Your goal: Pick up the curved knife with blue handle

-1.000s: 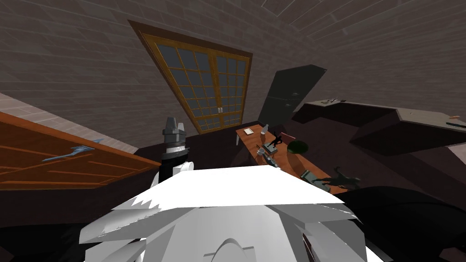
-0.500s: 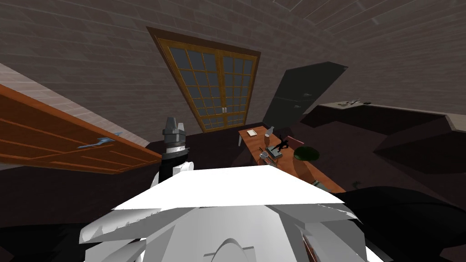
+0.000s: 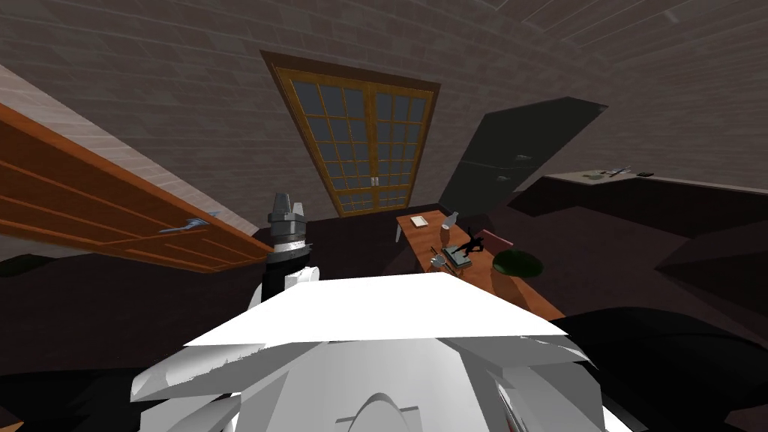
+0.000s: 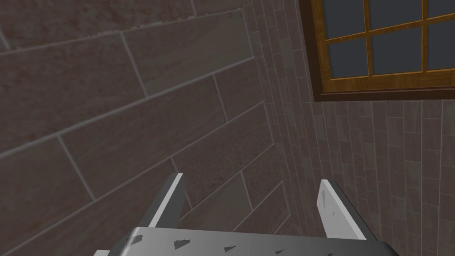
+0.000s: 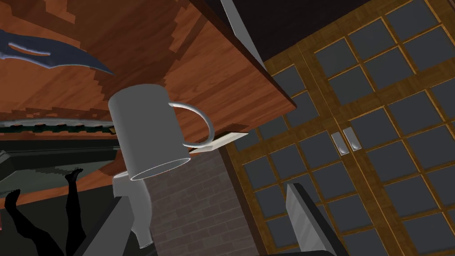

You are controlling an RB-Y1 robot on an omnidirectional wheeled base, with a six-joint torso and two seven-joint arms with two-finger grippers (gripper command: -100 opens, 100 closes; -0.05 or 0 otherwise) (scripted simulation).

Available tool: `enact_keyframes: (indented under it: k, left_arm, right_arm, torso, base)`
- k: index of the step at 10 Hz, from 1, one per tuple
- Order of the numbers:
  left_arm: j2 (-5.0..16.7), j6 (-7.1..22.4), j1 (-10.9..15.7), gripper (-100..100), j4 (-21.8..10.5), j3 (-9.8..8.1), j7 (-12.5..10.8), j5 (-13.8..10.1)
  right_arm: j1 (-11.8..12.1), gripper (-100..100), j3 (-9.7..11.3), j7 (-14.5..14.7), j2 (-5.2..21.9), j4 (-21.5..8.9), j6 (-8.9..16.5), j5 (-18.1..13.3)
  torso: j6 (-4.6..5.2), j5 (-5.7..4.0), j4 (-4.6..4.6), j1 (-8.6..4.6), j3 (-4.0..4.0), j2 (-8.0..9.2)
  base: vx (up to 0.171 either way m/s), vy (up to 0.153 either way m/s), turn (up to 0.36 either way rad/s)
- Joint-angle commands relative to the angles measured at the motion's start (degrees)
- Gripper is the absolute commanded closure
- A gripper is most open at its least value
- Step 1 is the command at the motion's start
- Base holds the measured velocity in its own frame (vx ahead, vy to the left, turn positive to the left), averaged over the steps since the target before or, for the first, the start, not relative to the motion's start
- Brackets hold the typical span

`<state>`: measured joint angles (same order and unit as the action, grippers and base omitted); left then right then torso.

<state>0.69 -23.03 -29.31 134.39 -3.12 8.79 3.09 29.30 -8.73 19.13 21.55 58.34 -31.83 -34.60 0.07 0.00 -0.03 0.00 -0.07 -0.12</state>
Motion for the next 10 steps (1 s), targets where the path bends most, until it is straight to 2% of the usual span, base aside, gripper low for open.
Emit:
enact_keyframes:
  k: [1,2,5,7,9,10]
  left_arm:
    - [0.0,0.0,0.0,0,0.0,0.00,0.0,0.0]
    - [0.0,0.0,0.0,0,0.0,0.01,0.0,0.0]
    - [0.0,0.0,0.0,0,0.0,0.00,0.0,0.0]
    - [0.0,0.0,0.0,0,0.0,0.00,0.0,0.0]
    - [0.0,0.0,0.0,0,0.0,0.00,0.0,0.0]
    - [0.0,0.0,0.0,0,0.0,0.00,0.0,0.0]
  right_arm:
    - [-0.4,-100,0.3,1.0,0.4,-2.9,0.1,-1.6]
    - [-0.4,-100,0.3,1.0,0.4,-4.3,0.1,-1.6]
    - [-0.7,-100,1.2,2.6,1.0,-9.3,1.2,-4.8]
    - [-0.7,-100,1.2,2.6,1.0,-10.4,1.2,-4.8]
    - [-0.9,-100,2.2,4.0,1.6,-15.5,2.4,-7.7]
    - [-0.9,-100,2.2,4.0,1.6,-15.7,2.4,-7.7]
  torso:
    - [0.00,0.00,0.00,0.00,0.00,0.00]
    - [-0.05,0.00,0.00,-0.03,-0.01,-0.02]
    - [0.00,-0.02,0.00,-0.10,-0.01,-0.02]
    - [0.00,-0.02,0.00,-0.11,-0.01,-0.02]
    - [-0.04,-0.01,0.01,-0.06,0.00,-0.01]
    - [-0.03,-0.02,0.00,-0.20,0.00,-0.01]
  base:
    - [0.020,-0.023,0.179]
    - [0.022,-0.034,0.146]
    - [0.021,-0.047,0.178]
    - [0.011,-0.033,0.039]
    - [0.016,-0.054,0.257]
    - [0.015,-0.072,0.094]
